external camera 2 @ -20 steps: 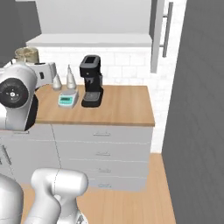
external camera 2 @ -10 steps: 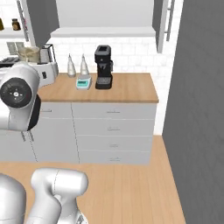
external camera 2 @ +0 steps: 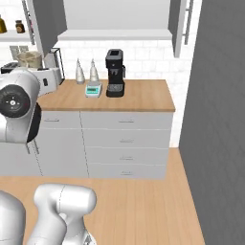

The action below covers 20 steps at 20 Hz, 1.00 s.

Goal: Gather all objects into one cabinet and sort the glasses and bowls to opposite sides.

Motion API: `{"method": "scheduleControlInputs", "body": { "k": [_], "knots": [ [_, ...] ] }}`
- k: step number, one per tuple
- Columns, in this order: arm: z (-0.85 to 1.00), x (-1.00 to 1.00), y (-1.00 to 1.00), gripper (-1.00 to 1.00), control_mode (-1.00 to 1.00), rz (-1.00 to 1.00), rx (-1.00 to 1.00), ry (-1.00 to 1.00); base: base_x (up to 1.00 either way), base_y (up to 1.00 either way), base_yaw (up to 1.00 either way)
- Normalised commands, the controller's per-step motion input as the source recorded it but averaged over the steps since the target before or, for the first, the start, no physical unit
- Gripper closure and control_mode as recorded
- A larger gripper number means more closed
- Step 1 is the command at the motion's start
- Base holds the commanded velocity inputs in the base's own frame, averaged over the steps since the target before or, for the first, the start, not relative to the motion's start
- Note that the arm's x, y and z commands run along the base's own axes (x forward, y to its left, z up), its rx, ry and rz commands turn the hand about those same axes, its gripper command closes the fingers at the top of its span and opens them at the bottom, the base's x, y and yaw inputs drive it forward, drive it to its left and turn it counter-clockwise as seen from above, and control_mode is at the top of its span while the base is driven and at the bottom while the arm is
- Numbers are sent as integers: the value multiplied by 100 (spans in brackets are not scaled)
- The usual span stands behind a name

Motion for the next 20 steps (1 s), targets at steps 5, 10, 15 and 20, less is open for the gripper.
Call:
{"method": "scheduleControlInputs", "body": {
  "k": [5,10,15,20],
  "knots": [
    [0,0,0,100,100,0,0,0,90,84,-15],
    [0,0,0,100,100,0,0,0,100,53,-31],
    [0,0,0,100,100,0,0,0,100,13,-41],
    [0,0,0,100,100,0,0,0,100,59,-31]
  ]
}}
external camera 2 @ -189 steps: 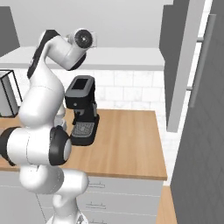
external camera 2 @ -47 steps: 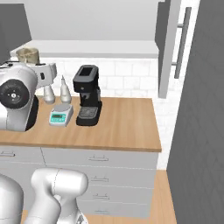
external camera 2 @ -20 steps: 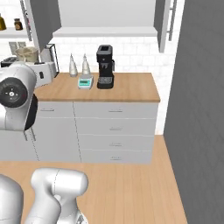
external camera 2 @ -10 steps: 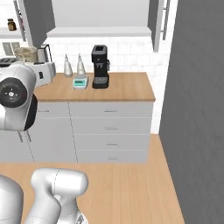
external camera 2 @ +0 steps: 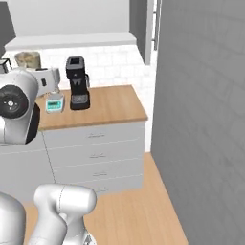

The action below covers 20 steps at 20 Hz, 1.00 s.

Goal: Gather all objects into one cabinet and sort the glasses and bowls to opposite sides.

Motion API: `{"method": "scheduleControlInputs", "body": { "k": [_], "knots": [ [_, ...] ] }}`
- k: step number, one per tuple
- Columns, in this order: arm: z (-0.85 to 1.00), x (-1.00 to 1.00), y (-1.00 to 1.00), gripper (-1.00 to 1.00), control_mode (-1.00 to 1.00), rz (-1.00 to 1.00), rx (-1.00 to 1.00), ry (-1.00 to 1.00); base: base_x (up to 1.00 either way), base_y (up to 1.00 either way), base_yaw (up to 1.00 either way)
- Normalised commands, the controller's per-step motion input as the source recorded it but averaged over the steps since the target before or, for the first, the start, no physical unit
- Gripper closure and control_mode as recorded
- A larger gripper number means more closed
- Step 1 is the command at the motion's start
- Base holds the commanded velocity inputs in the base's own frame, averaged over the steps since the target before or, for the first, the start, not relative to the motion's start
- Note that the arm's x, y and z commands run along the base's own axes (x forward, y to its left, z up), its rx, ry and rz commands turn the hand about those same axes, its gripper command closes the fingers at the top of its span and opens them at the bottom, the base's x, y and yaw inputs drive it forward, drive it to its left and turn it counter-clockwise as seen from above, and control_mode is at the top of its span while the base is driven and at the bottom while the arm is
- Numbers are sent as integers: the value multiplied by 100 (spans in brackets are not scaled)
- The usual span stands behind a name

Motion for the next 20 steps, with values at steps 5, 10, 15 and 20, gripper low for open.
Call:
{"method": "scheduleControlInputs", "body": {
  "k": [5,10,15,20],
  "knots": [
    [0,0,0,100,100,0,0,0,-63,66,13],
    [0,0,0,100,100,0,0,0,-100,60,12],
    [0,0,0,100,100,0,0,0,-82,95,0],
    [0,0,0,100,100,0,0,0,-17,83,-6]
  ]
}}
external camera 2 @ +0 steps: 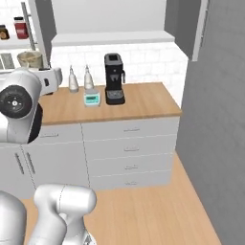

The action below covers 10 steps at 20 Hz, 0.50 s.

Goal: Gather all objects into one cabinet and sort the glasses and bowls to opposite sides.

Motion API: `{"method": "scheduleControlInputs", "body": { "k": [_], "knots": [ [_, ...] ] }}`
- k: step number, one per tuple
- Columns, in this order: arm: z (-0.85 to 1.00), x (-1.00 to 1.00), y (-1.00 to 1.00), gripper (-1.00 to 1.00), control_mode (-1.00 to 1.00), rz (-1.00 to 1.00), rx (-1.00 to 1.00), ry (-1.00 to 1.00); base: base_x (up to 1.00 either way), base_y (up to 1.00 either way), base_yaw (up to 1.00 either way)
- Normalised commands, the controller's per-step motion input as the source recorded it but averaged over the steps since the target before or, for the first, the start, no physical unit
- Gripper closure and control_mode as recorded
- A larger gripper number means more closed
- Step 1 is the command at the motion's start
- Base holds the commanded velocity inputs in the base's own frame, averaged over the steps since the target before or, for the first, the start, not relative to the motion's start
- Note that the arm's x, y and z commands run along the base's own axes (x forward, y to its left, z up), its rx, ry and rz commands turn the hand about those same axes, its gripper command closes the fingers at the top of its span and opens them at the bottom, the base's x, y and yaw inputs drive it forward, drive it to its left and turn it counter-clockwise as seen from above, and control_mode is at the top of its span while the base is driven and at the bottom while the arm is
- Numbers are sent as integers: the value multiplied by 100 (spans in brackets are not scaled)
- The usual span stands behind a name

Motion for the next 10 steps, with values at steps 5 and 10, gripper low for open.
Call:
{"method": "scheduleControlInputs", "body": {
  "k": [5,10],
  "knots": [
    [0,0,0,100,100,0,0,0,53,100,-13],
    [0,0,0,100,100,0,0,0,-19,100,-2]
  ]
}}
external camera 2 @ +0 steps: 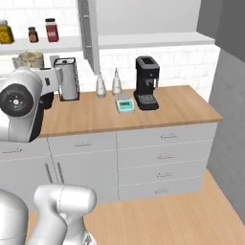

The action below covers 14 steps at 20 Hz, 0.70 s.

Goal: Gather all objects into one cabinet and sort the glasses and bowls to opposite sides.

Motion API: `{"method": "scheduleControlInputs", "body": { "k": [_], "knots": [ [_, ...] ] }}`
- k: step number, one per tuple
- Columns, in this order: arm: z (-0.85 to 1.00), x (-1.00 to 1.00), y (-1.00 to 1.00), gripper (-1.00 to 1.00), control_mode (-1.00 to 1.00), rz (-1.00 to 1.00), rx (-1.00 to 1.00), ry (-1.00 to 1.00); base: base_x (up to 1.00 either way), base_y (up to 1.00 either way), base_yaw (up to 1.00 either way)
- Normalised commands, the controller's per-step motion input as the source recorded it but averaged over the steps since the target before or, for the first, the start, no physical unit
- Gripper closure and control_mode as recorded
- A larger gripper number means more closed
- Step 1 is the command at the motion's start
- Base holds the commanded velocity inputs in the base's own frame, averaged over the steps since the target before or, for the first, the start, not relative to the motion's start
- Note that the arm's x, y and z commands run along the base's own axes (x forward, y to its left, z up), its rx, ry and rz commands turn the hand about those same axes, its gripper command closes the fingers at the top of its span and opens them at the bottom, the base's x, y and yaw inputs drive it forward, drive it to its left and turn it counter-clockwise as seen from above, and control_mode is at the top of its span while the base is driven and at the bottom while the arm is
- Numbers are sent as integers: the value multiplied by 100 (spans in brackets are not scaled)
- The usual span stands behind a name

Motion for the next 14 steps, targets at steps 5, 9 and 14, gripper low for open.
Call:
{"method": "scheduleControlInputs", "body": {
  "k": [5,9,14],
  "knots": [
    [0,0,0,100,100,0,0,0,-43,100,0],
    [0,0,0,100,100,0,0,0,-4,100,0],
    [0,0,0,100,100,0,0,0,-9,100,0]
  ]
}}
